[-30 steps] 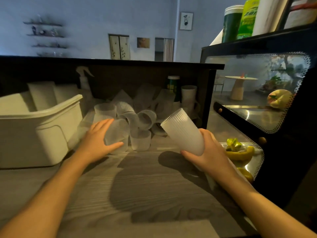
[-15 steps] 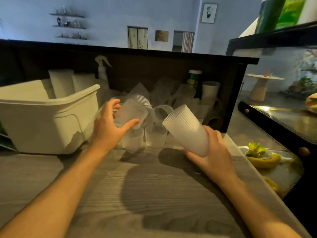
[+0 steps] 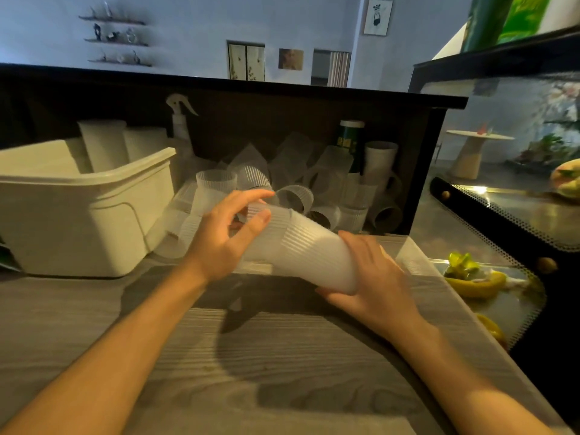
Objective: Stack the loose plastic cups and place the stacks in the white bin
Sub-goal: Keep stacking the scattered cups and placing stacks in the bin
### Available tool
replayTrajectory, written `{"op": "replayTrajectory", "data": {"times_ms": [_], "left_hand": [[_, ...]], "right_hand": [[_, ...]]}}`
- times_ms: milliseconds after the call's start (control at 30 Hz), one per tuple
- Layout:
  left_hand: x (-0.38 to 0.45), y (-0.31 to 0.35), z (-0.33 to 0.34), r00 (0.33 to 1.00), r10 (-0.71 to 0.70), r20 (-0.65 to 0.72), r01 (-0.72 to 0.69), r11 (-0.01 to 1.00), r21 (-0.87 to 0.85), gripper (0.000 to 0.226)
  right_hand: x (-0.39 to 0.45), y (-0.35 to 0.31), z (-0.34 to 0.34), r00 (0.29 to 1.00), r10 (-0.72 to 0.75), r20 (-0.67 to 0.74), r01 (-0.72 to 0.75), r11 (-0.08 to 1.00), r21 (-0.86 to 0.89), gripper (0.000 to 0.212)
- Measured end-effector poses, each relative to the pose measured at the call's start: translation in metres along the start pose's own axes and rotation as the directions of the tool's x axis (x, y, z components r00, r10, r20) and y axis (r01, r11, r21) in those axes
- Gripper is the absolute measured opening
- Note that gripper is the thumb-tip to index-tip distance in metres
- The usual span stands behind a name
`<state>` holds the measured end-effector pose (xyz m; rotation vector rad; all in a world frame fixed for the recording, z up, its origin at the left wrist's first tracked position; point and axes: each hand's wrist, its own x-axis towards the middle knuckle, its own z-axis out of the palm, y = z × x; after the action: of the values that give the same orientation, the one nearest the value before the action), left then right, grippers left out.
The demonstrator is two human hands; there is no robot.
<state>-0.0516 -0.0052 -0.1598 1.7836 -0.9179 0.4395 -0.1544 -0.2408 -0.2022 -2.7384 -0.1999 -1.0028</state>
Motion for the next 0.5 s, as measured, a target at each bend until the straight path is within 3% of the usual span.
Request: {"op": "replayTrajectory", "data": {"times_ms": [100, 200, 300, 400, 500], "left_hand": [[-0.004, 0.003, 0.012, 0.992, 0.0, 0.126, -0.006, 0.999, 0.044, 0.056], [-0.01, 0.009, 0.031, 0.969, -0.056, 0.241, 0.084, 0.99, -0.11, 0.07], [-0.01, 0.014, 0.032, 0.961, -0.08, 0.265, 0.135, 0.971, -0.196, 0.075], [-0.004, 0.01, 0.018, 0.987, -0.103, 0.125, 0.118, 0.986, -0.119, 0.066], [0.004, -0.006, -0.008, 0.993, -0.05, -0.109, 0.063, 0.99, 0.124, 0.046]], "right_hand": [[-0.001, -0.003, 0.003, 0.998, -0.051, 0.035, 0.052, 0.998, -0.04, 0.09], [-0.001, -0.005, 0.004, 0.999, -0.039, 0.019, 0.04, 0.999, -0.025, 0.089], [-0.002, -0.003, 0.002, 0.999, -0.034, 0.001, 0.034, 0.999, -0.009, 0.091], [-0.002, -0.003, 0.003, 1.0, -0.004, -0.022, 0.005, 1.0, 0.006, 0.092], [-0.001, -0.003, 0.003, 0.999, 0.046, -0.022, -0.044, 0.998, 0.047, 0.092]]}}
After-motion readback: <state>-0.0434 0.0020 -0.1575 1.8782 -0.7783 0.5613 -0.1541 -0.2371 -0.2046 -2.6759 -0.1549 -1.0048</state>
